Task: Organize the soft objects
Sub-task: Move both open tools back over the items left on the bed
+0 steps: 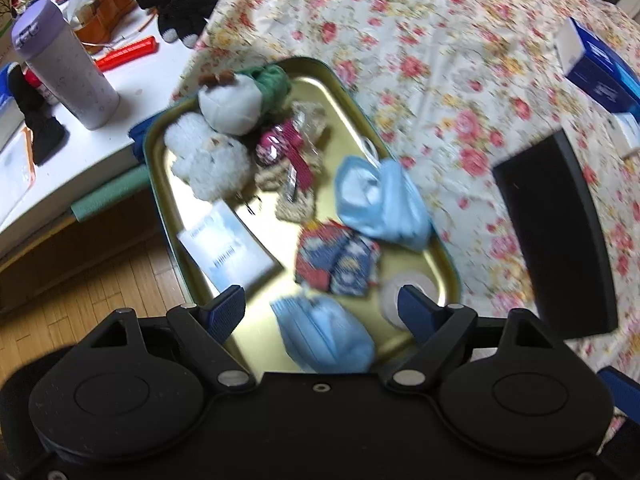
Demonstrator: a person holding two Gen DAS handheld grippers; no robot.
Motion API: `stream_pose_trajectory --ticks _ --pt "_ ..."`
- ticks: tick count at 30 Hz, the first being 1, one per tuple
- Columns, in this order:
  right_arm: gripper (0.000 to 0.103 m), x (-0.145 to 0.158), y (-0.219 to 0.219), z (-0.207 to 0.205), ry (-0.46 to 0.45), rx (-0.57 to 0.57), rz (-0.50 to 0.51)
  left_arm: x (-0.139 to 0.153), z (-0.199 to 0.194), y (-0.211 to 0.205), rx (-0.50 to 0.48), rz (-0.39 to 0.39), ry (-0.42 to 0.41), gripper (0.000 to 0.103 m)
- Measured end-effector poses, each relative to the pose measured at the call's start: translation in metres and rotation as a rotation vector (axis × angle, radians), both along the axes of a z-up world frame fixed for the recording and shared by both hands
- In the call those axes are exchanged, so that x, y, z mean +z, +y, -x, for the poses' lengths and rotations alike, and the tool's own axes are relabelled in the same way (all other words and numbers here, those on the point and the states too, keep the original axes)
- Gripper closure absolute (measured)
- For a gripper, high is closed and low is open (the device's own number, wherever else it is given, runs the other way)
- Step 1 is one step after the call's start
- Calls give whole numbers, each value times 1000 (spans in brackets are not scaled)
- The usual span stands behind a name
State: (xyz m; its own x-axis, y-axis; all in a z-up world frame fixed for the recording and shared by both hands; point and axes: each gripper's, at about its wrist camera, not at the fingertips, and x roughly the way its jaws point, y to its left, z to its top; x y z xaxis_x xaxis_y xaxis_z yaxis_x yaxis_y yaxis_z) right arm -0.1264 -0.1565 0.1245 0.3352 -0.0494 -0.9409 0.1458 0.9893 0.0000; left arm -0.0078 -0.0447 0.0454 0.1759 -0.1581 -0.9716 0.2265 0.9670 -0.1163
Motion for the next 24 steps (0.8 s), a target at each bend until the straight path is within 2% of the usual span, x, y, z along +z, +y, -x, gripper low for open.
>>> stream_pose_trajectory --ticks 7,15,20,24 --pt "40 5 -24 33 6 -22 22 10 25 -17 -49 14 53 23" --pt "38 8 -75 70 34 -81 60 38 56 -59 -170 13 39 23" --pt "35 15 -126 75 25 -187 34 58 72 -97 -263 2 7 22" --pt "34 18 -175 77 13 -301 50 76 80 -129 -333 -9 -43 22"
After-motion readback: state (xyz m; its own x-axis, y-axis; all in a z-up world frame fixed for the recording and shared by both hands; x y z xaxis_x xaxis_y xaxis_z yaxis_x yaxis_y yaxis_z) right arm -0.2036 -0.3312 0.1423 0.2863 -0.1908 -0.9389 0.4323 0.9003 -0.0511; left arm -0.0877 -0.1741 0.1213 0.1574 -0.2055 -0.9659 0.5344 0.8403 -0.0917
